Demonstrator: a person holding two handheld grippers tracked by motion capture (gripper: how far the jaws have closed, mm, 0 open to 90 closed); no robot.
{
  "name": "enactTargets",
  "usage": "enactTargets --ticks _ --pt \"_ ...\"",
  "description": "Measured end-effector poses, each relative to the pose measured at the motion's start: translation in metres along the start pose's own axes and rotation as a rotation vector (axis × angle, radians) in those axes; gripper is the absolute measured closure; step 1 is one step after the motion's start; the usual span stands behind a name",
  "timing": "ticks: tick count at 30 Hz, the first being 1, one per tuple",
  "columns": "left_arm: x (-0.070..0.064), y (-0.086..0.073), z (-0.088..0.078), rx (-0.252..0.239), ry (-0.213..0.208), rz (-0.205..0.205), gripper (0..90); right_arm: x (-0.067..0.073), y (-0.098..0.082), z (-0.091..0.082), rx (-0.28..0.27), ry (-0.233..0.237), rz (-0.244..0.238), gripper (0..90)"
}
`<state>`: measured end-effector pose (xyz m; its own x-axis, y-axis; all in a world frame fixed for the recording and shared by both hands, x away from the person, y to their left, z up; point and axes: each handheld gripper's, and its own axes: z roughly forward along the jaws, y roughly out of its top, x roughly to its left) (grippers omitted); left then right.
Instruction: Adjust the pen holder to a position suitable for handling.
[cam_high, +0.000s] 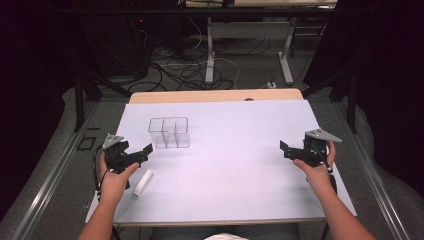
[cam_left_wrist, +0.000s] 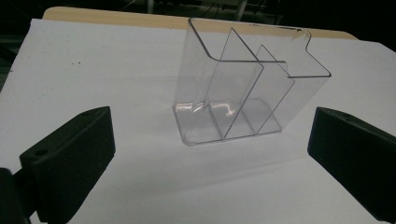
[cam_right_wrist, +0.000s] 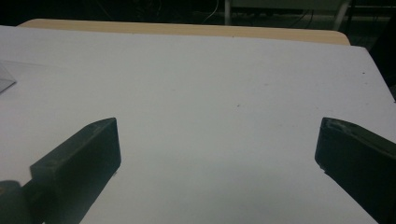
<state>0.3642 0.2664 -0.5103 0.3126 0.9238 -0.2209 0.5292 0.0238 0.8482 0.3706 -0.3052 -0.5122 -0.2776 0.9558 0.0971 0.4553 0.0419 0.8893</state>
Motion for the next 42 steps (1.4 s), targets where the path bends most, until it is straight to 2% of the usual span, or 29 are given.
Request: enactTargets --ticks 2,3,7,9,11,13,15,16,17,18,19,20,23,24,30,33,35,39,41,42 --pt "0.000 0.000 0.000 0.003 0.002 0.006 0.7 -0.001 0.000 -0.001 -0.007 -0.008 0.000 0.0" --pt "0.000 -0.001 0.000 0.007 0.004 0.004 0.7 -0.002 0.000 -0.002 -0.005 -0.008 0.023 0.1" --pt "0.001 0.001 0.000 -0.012 0.006 -0.012 1.3 -0.005 -0.003 -0.003 0.002 -0.025 0.023 0.7" --pt "0.000 0.003 -0.001 -0.015 0.012 -0.006 1.6 -0.004 -0.003 -0.002 -0.001 -0.025 0.031 0.7" --pt "-0.002 0.006 -0.002 -0.025 0.012 -0.011 2.8 -0.004 -0.003 -0.002 -0.015 -0.028 0.033 1.2" --pt "-0.006 0.016 -0.003 -0.039 0.018 -0.030 3.4 -0.002 -0.003 -0.003 -0.015 -0.031 0.027 4.1" --pt "-0.008 0.023 -0.004 -0.046 0.012 -0.052 8.5 0.000 -0.004 -0.004 -0.003 -0.031 0.027 5.7" --pt "-0.008 0.023 -0.004 -0.046 0.012 -0.052 11.6 0.000 -0.003 -0.004 -0.002 -0.031 0.018 6.1" --pt "-0.011 0.030 -0.003 -0.055 0.019 -0.058 14.8 0.001 -0.003 -0.004 -0.012 -0.039 0.022 6.2" --pt "-0.011 0.030 -0.003 -0.055 0.019 -0.058 16.2 0.002 -0.003 -0.004 -0.019 -0.036 0.020 6.4" --pt "-0.014 0.038 0.000 -0.053 0.036 -0.041 16.3 0.001 -0.003 -0.004 -0.012 -0.028 0.018 6.6" --pt "-0.016 0.042 0.003 -0.053 0.039 -0.043 16.3 0.001 -0.003 -0.004 -0.005 -0.029 0.019 6.6" --pt "-0.018 0.050 0.008 -0.040 0.063 -0.034 20.8 0.002 -0.005 -0.003 -0.002 -0.022 0.029 6.9" --pt "-0.020 0.057 0.013 -0.018 0.085 -0.025 22.5 0.001 -0.005 -0.002 -0.004 -0.018 0.025 7.1" --pt "-0.020 0.068 0.028 0.028 0.100 -0.031 29.8 0.001 -0.005 0.000 0.000 -0.013 0.034 7.8" --pt "-0.020 0.072 0.037 0.054 0.104 -0.037 34.3 0.000 -0.007 0.001 0.019 -0.012 0.043 7.8" --pt "-0.019 0.073 0.040 0.077 0.119 -0.035 37.1 -0.001 -0.007 0.002 0.018 -0.008 0.047 7.8" --pt "-0.017 0.071 0.049 0.119 0.124 -0.047 51.2 -0.002 -0.008 0.002 0.016 -0.014 0.051 7.8" --pt "-0.016 0.070 0.051 0.138 0.134 -0.044 53.7 -0.002 -0.008 0.002 0.016 -0.011 0.060 7.8" --pt "-0.015 0.070 0.051 0.159 0.136 -0.036 60.4 -0.004 -0.009 0.003 0.020 -0.007 0.060 7.8"
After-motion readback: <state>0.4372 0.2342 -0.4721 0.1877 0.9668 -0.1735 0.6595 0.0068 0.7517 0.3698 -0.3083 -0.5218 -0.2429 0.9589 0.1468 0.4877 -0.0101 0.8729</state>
